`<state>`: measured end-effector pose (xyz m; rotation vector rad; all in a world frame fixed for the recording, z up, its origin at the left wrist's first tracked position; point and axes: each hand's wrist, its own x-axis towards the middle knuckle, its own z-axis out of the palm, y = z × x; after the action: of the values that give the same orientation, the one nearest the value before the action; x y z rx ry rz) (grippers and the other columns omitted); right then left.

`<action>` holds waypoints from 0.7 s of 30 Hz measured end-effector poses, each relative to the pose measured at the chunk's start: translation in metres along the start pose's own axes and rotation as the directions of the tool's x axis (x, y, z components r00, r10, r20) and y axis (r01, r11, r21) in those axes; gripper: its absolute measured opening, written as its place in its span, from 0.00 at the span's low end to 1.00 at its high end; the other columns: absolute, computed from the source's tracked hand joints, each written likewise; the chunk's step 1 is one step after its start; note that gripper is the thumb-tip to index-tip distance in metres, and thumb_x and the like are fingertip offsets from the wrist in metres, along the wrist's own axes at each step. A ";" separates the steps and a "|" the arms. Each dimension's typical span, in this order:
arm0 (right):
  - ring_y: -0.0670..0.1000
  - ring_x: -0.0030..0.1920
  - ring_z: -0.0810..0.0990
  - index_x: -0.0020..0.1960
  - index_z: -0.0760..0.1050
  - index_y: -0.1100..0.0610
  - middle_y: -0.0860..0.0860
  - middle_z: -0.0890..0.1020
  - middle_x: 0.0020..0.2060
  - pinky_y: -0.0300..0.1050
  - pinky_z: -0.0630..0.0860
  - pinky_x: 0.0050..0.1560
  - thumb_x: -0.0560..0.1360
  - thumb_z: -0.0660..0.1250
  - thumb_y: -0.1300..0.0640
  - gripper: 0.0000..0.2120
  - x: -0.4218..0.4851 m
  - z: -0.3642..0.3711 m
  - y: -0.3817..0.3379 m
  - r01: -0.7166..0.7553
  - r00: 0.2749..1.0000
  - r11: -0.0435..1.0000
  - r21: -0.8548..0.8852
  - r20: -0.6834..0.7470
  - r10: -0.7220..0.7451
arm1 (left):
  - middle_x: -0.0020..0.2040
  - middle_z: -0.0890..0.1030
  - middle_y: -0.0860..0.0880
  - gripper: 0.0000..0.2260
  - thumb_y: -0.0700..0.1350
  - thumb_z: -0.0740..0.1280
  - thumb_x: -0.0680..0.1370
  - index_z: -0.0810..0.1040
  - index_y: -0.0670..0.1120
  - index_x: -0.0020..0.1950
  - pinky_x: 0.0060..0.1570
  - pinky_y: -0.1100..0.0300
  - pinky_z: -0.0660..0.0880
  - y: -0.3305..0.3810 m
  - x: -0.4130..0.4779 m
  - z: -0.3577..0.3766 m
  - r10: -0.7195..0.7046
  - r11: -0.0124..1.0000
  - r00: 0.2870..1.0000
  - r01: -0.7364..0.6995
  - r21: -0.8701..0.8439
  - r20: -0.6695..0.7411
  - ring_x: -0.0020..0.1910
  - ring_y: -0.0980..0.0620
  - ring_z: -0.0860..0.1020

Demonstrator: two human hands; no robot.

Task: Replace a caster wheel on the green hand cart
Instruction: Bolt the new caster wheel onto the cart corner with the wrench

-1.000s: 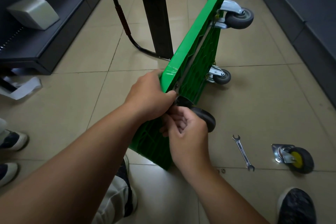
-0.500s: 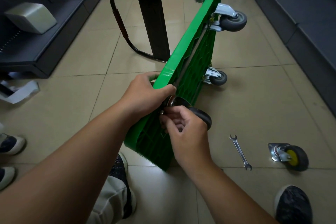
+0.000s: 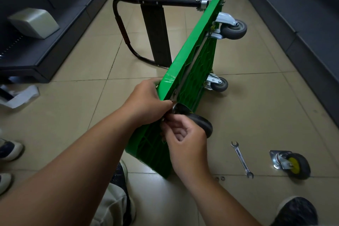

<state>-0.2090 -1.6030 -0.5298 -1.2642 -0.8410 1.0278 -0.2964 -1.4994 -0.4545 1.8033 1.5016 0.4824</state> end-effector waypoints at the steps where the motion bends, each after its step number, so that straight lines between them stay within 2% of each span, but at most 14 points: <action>1: 0.48 0.43 0.87 0.50 0.83 0.51 0.47 0.87 0.41 0.47 0.84 0.47 0.78 0.72 0.63 0.07 0.000 -0.001 0.000 -0.003 1.000 1.000 -0.019 -0.001 0.003 | 0.55 0.84 0.50 0.33 0.40 0.75 0.74 0.70 0.57 0.77 0.49 0.50 0.85 0.000 -0.001 0.001 0.010 1.000 1.000 -0.010 0.013 -0.020 0.46 0.52 0.85; 3: 0.49 0.42 0.86 0.49 0.83 0.53 0.48 0.86 0.39 0.54 0.84 0.48 0.78 0.72 0.62 0.05 0.002 -0.001 0.001 -0.014 1.000 0.999 -0.043 -0.005 0.013 | 0.57 0.82 0.50 0.40 0.39 0.75 0.73 0.63 0.63 0.80 0.48 0.50 0.85 0.000 -0.003 0.003 0.033 0.999 0.998 -0.032 0.018 -0.047 0.46 0.52 0.85; 6: 0.49 0.41 0.86 0.50 0.83 0.55 0.48 0.86 0.39 0.57 0.83 0.47 0.79 0.71 0.59 0.02 0.004 0.002 0.000 -0.004 1.000 0.996 -0.093 0.013 0.006 | 0.59 0.81 0.49 0.42 0.38 0.74 0.73 0.63 0.70 0.77 0.47 0.50 0.85 0.000 -0.004 0.002 0.063 0.998 0.996 -0.062 0.026 -0.056 0.47 0.52 0.84; 10: 0.48 0.40 0.86 0.49 0.83 0.53 0.48 0.86 0.39 0.54 0.84 0.45 0.79 0.72 0.58 0.01 0.002 0.002 0.000 0.010 1.000 0.994 -0.110 0.004 -0.010 | 0.60 0.80 0.48 0.41 0.37 0.74 0.74 0.64 0.71 0.77 0.45 0.52 0.85 0.000 -0.004 0.001 0.056 0.998 0.997 -0.055 0.032 -0.056 0.47 0.53 0.84; 14: 0.47 0.41 0.86 0.52 0.83 0.51 0.46 0.86 0.40 0.47 0.84 0.46 0.78 0.73 0.62 0.07 0.002 -0.003 0.000 0.042 0.999 0.994 -0.099 0.010 -0.041 | 0.59 0.81 0.49 0.41 0.38 0.75 0.74 0.64 0.70 0.77 0.43 0.54 0.85 -0.001 -0.004 0.002 0.065 0.997 0.996 -0.063 0.040 -0.064 0.45 0.55 0.84; 17: 0.46 0.42 0.86 0.53 0.84 0.52 0.46 0.86 0.40 0.47 0.84 0.47 0.78 0.72 0.63 0.07 0.004 0.000 0.001 0.031 0.999 0.993 -0.117 -0.007 -0.033 | 0.56 0.82 0.51 0.41 0.38 0.75 0.74 0.65 0.71 0.76 0.41 0.55 0.85 -0.002 -0.003 0.002 0.060 0.997 0.995 -0.056 0.044 -0.077 0.43 0.56 0.84; 21: 0.49 0.41 0.86 0.49 0.82 0.49 0.48 0.87 0.39 0.48 0.85 0.45 0.79 0.72 0.62 0.08 0.004 0.008 0.002 -0.046 0.998 0.999 -0.016 -0.034 0.046 | 0.55 0.82 0.53 0.40 0.38 0.76 0.73 0.66 0.71 0.76 0.42 0.60 0.84 -0.006 -0.002 0.000 0.054 0.998 0.995 -0.052 0.023 -0.081 0.44 0.58 0.84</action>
<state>-0.2148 -1.5963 -0.5304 -1.3172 -0.7997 1.0353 -0.3007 -1.5006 -0.4581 1.8636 1.5219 0.5752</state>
